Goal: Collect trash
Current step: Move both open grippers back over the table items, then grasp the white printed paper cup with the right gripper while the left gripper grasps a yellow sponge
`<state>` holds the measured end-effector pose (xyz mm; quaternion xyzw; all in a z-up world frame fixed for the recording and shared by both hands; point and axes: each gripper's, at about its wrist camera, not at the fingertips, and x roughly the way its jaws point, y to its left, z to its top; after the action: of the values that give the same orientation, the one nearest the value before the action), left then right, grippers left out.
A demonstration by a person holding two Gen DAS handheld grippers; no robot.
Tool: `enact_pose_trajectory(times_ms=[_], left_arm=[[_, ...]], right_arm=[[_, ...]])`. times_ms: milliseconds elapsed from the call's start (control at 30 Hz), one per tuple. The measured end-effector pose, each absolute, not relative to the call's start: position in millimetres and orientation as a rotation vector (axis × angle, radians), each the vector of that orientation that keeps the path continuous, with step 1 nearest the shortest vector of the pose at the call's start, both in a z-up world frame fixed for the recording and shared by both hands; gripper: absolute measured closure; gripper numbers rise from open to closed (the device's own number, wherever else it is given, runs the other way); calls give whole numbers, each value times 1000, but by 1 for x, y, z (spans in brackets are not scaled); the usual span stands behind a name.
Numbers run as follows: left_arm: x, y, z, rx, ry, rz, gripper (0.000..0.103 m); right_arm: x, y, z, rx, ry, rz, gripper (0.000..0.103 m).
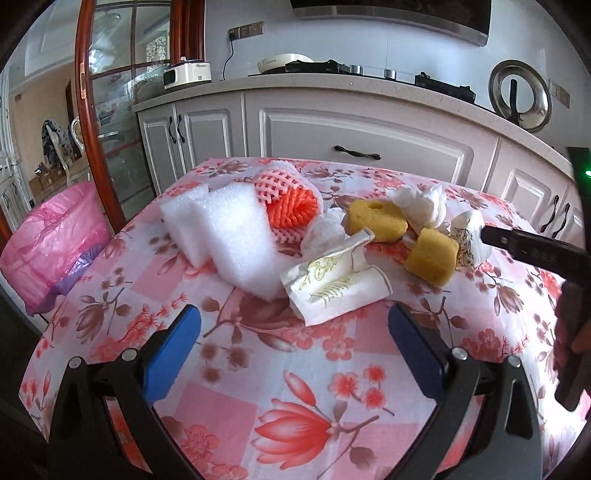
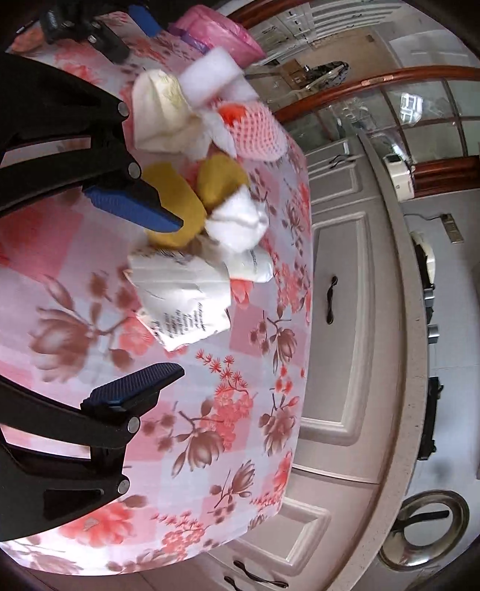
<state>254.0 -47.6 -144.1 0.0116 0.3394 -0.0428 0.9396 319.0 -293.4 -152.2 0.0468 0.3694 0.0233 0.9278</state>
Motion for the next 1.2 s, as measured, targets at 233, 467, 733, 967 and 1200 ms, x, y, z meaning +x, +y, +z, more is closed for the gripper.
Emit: enact_pose_trajectory(times_ms=[233, 467, 733, 967, 1200], left_arm=[[255, -57, -136, 45, 664, -141, 5], [273, -87, -130, 57, 654, -203, 5], [304, -143, -135, 118, 663, -274, 6], [348, -190, -165, 160, 765, -295, 22], [359, -195, -183, 172, 846, -313, 48]], right_arm=[[349, -302, -167, 127, 800, 45, 29], [336, -314, -174, 153, 787, 71, 37], [297, -357, -155, 201, 718, 20, 37], [275, -380, -150, 249, 699, 2, 37], [265, -375, -151, 233, 695, 15, 37]])
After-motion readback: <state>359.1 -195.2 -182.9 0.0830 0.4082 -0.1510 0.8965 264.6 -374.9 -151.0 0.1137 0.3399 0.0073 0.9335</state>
